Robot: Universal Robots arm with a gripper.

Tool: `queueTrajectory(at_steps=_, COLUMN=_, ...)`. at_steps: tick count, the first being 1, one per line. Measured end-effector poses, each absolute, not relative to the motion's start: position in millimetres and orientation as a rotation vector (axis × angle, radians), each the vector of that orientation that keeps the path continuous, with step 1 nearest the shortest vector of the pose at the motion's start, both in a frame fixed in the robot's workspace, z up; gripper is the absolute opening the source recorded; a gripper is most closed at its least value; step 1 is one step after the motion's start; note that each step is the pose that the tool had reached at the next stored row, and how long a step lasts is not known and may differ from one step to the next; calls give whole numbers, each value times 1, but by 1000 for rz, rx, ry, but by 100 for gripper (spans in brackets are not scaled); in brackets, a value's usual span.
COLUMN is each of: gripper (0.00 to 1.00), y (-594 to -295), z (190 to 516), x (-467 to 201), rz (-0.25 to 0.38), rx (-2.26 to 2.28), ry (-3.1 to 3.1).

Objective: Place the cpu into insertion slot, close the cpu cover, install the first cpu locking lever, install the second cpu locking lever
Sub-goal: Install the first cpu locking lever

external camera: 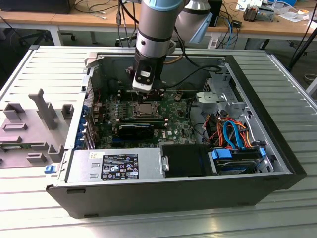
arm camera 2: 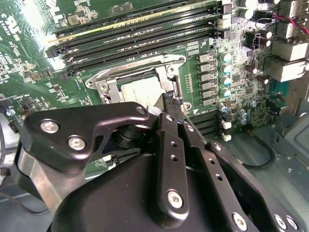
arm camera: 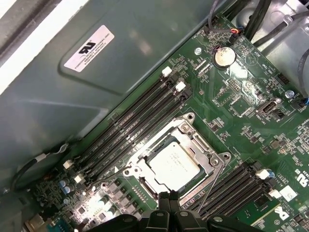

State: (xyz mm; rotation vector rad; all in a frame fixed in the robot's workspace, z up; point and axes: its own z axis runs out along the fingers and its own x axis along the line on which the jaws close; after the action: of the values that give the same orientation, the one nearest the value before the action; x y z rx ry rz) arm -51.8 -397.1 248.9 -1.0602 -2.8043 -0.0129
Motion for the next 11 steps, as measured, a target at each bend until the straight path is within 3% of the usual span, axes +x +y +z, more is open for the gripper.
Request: queueTrajectory(at_steps=11, gripper=11, y=-397, z=249, x=-52, rz=-10, rx=-1024, ry=-2818)
